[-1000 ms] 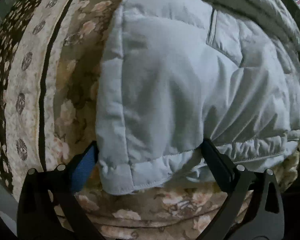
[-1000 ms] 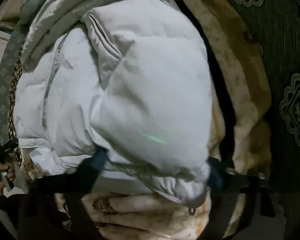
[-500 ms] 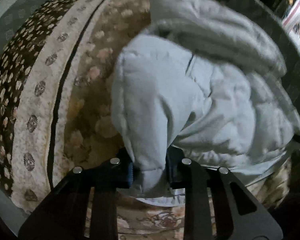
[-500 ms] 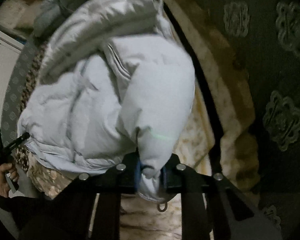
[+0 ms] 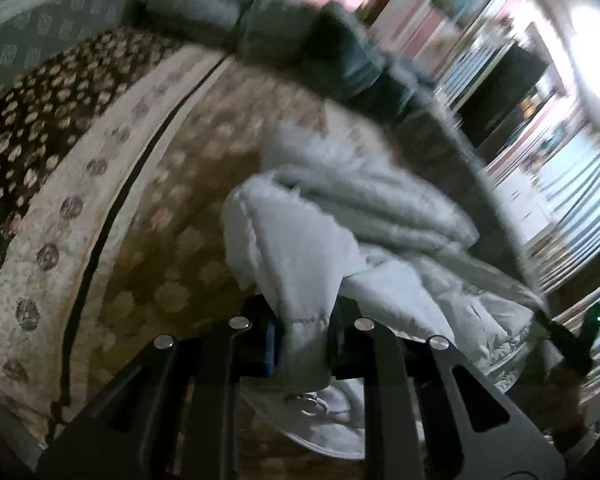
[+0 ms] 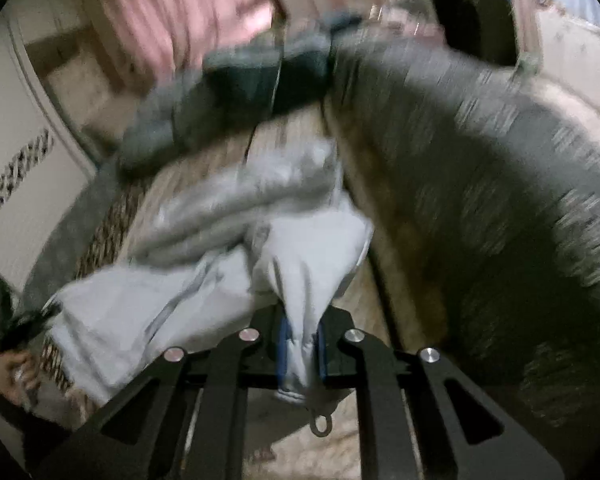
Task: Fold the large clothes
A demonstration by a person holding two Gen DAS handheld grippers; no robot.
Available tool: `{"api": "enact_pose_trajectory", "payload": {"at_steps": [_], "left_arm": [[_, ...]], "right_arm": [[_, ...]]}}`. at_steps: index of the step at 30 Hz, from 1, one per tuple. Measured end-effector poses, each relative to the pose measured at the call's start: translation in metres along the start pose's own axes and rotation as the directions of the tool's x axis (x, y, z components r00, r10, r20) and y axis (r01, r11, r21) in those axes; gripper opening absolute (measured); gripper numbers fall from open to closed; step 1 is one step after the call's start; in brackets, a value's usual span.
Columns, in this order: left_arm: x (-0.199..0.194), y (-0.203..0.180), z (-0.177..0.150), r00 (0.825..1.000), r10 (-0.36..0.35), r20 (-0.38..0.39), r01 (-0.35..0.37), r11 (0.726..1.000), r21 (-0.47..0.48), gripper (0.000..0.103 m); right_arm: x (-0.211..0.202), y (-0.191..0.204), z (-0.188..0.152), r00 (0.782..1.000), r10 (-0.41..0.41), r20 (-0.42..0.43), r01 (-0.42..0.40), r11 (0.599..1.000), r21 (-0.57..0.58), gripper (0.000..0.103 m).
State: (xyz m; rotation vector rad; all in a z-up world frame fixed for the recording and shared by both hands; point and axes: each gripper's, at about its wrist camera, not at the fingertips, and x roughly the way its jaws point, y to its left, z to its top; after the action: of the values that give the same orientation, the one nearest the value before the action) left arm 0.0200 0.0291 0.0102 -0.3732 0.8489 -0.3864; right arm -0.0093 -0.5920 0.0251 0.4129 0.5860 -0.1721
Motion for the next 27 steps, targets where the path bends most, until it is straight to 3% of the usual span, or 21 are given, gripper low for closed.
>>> {"api": "enact_pose_trajectory", "payload": {"at_steps": [3, 7, 9, 13, 20, 23, 27], "left_arm": [[-0.039, -0.006, -0.001, 0.988, -0.086, 0.127, 0.090, 0.996, -0.022, 0.017], [-0.061, -0.002, 0.008, 0.969, -0.127, 0.211, 0.142, 0.988, -0.056, 0.017], [-0.049, 0.003, 0.019, 0.977, -0.110, 0.183, 0.131, 0.985, -0.110, 0.017], [0.001, -0.001, 0.041, 0.994, -0.014, 0.110, 0.036, 0.981, -0.192, 0.017], [0.086, -0.017, 0.104, 0.990, 0.061, 0.126, -0.032, 0.976, -0.215, 0.018], [0.123, -0.019, 0.119, 0.987, 0.103, 0.121, -0.074, 0.971, -0.225, 0.019], [0.161, -0.004, 0.134, 0.989, 0.106, 0.102, -0.075, 0.960, -0.270, 0.021]], "right_arm": [[-0.046, 0.013, 0.014, 0.982, -0.025, 0.187, 0.028, 1.000, -0.009, 0.010], [-0.063, 0.036, 0.024, 0.958, -0.022, 0.286, 0.027, 0.999, -0.017, 0.010], [-0.043, 0.034, 0.029, 0.970, -0.012, 0.243, 0.011, 1.000, 0.007, 0.011], [0.004, 0.028, 0.039, 0.986, -0.031, 0.167, 0.019, 0.997, 0.075, 0.011], [0.078, 0.028, 0.061, 0.986, -0.096, 0.135, 0.078, 0.988, 0.133, 0.011], [0.120, 0.023, 0.075, 0.991, -0.093, 0.099, 0.077, 0.985, 0.156, 0.011], [0.172, 0.018, 0.086, 0.991, -0.112, 0.077, 0.096, 0.976, 0.194, 0.011]]}}
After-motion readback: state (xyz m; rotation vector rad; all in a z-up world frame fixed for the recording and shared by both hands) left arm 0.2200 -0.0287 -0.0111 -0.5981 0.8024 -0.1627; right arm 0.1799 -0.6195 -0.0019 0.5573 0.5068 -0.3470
